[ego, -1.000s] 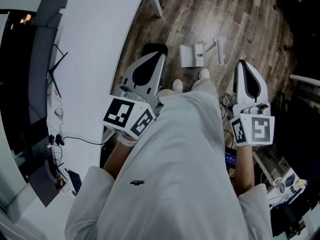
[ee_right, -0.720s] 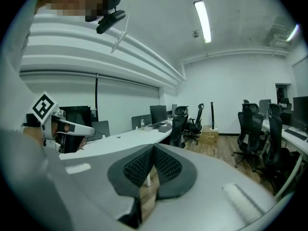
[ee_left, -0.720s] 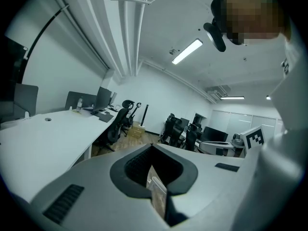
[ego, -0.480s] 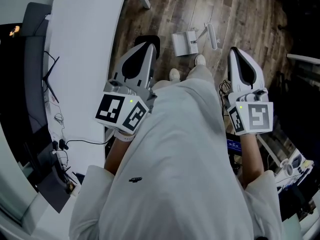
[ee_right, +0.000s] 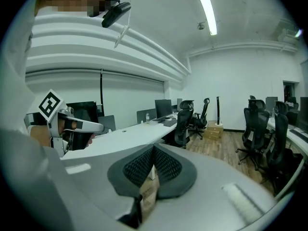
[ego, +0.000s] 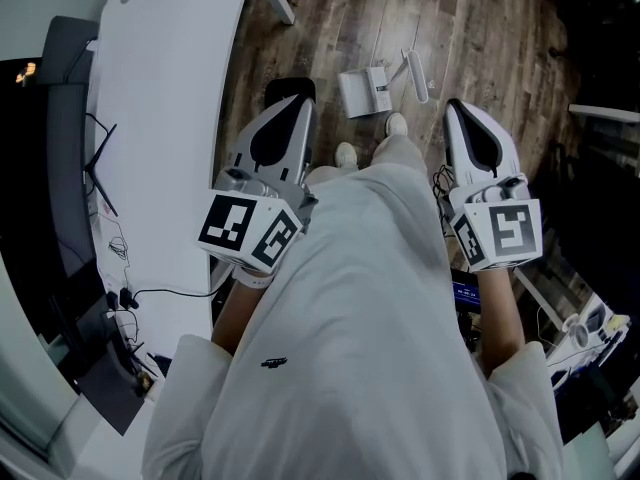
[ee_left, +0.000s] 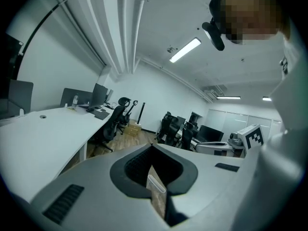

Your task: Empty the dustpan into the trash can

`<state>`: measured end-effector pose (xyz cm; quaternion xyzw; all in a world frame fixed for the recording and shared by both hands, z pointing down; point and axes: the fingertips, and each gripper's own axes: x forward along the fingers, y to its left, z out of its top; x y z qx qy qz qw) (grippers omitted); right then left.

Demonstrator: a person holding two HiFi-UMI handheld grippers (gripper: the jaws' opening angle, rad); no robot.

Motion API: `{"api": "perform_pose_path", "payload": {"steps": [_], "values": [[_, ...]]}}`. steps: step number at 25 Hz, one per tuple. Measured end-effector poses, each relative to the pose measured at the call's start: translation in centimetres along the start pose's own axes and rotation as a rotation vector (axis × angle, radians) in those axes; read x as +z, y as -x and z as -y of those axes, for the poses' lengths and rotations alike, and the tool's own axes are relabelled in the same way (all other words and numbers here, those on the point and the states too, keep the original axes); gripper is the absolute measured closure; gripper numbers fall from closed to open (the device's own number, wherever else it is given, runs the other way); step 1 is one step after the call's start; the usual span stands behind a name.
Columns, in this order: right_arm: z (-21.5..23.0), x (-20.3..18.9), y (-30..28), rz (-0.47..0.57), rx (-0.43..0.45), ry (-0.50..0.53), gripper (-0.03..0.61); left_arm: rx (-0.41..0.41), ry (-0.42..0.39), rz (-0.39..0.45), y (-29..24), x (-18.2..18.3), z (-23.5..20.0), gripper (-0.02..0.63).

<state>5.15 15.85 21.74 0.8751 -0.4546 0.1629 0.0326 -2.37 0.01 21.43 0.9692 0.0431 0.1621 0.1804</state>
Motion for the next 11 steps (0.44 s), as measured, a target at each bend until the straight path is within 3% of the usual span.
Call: {"api": "perform_pose_path", "payload": {"steps": [11], "values": [[0.0,-0.8,1.6,-0.031,-0.037,-0.002,0.568,-0.029,0.006,-0.014,0.2,-0.7,0.8,0.607]]}}
